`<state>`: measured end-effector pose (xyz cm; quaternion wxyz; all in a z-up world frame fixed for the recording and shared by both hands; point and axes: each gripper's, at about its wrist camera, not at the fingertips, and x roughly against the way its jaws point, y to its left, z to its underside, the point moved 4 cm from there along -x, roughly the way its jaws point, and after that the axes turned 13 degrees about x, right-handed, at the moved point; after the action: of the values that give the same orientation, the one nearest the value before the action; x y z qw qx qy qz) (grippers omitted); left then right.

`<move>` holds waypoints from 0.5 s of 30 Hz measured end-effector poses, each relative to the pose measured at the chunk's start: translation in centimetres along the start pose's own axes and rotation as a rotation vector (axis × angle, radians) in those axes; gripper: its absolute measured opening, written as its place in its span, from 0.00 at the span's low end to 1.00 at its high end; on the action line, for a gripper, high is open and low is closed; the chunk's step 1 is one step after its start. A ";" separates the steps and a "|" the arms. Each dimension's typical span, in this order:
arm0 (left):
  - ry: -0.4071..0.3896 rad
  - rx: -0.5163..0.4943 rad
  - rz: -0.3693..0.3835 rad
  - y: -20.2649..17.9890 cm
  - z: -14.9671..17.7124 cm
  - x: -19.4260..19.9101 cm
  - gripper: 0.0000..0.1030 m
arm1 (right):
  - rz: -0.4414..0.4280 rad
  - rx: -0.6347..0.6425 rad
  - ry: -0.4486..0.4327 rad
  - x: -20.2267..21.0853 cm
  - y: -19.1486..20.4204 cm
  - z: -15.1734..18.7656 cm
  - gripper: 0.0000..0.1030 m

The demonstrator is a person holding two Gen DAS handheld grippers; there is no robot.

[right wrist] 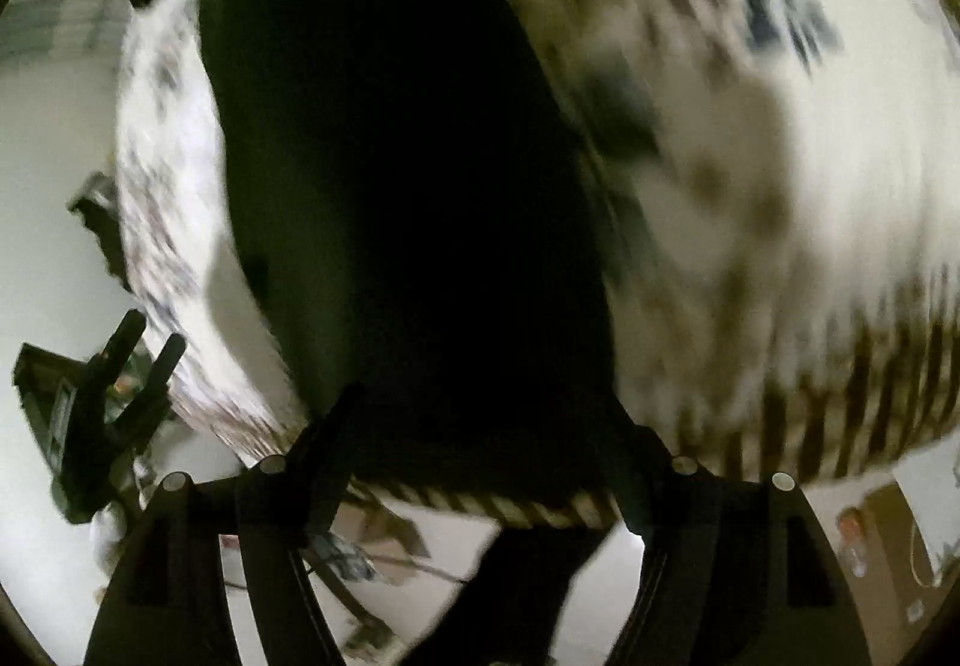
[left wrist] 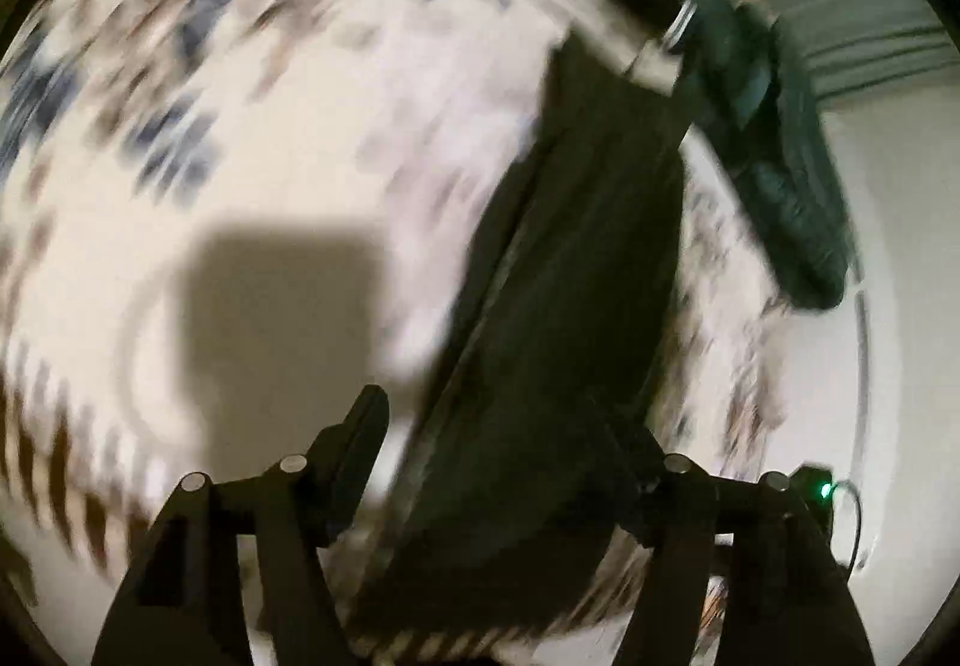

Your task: Fold small clothes

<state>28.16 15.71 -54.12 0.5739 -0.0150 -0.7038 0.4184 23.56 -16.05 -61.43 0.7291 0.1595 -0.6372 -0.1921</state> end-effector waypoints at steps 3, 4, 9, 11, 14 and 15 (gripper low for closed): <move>-0.078 -0.019 0.050 -4.3 -5.9 -2.0 0.62 | -0.012 0.015 -0.082 2.6 0.1 -7.3 0.73; -0.088 -0.023 0.064 -4.9 -7.3 -2.6 0.62 | -0.007 0.023 -0.125 3.4 0.1 -10.2 0.73; -0.083 -0.073 0.065 -9.9 -15.5 -9.3 0.62 | -0.069 0.026 -0.237 6.0 -2.8 -24.1 0.73; -0.060 -0.086 0.056 -11.3 -17.9 -12.1 0.62 | -0.103 0.010 -0.286 6.5 -3.8 -30.3 0.73; -0.027 -0.111 0.040 -12.6 -20.4 -15.2 0.62 | -0.113 0.002 -0.322 5.4 -3.7 -37.8 0.79; -0.019 -0.122 0.029 -13.0 -21.1 -16.3 0.61 | -0.111 0.005 -0.325 5.1 -3.9 -39.6 0.82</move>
<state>57.01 11.14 -59.41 0.5591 -0.0561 -0.7332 0.3830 63.04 -22.43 -64.26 0.6044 0.1632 -0.7373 -0.2538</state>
